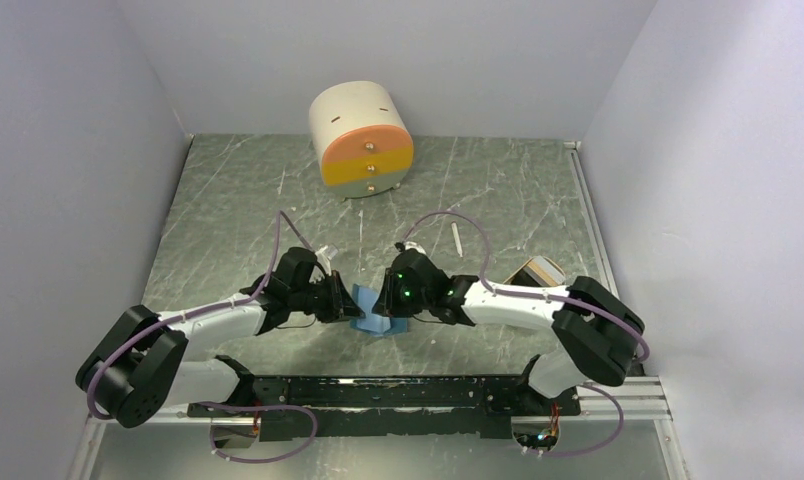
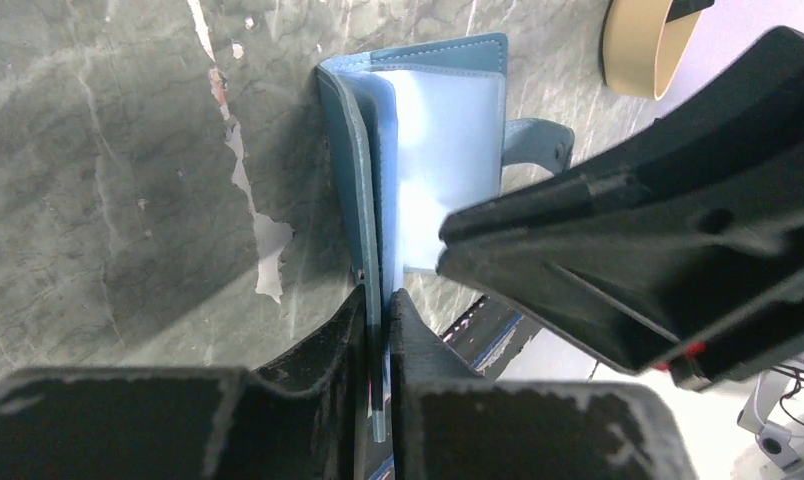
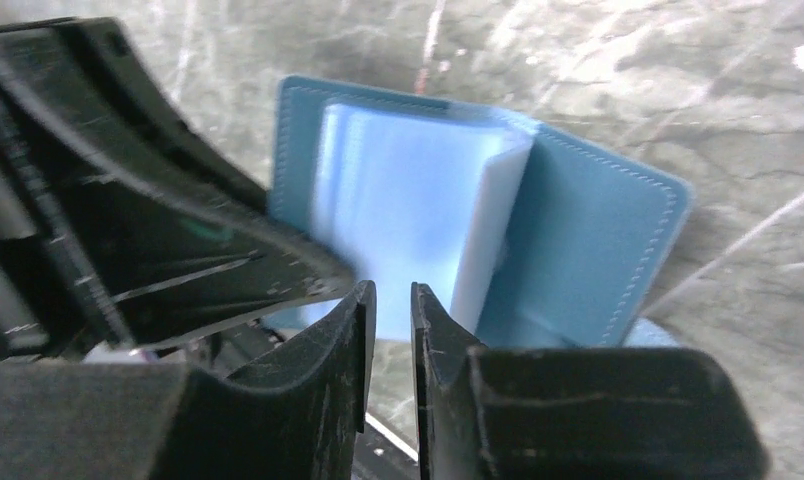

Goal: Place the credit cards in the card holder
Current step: Open the card holder at the center of the board.

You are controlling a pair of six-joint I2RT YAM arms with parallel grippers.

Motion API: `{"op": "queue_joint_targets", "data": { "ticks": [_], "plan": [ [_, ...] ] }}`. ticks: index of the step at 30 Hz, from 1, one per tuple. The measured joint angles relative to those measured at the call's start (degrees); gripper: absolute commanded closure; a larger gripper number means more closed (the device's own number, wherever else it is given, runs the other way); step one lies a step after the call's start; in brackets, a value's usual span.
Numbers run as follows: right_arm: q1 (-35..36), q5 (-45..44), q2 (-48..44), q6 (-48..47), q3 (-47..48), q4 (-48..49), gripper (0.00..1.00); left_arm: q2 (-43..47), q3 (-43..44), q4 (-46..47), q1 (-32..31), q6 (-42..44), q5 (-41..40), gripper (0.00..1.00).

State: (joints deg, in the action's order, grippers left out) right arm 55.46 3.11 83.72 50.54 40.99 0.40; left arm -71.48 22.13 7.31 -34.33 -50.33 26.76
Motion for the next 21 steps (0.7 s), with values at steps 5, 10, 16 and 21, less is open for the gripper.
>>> {"op": "queue_joint_targets", "data": {
  "ticks": [5,10,16,21],
  "plan": [
    [0.0,-3.2,3.5,-1.2,-0.1,-1.8,0.79,-0.3,0.0,-0.8,0.4,0.1,-0.2,0.73],
    [-0.1,-3.8,5.5,-1.5,-1.8,-0.5,0.8,-1.2,-0.8,0.2,3.8,-1.2,1.5,0.53],
    [-0.2,-1.5,5.8,-1.6,-2.8,2.8,0.79,-1.2,-2.2,3.7,7.2,-1.5,6.4,0.5],
    [-0.2,-0.1,6.1,-1.5,-2.9,3.6,0.79,-2.1,-0.8,4.1,7.2,-0.2,8.7,0.49]
  ]
}}
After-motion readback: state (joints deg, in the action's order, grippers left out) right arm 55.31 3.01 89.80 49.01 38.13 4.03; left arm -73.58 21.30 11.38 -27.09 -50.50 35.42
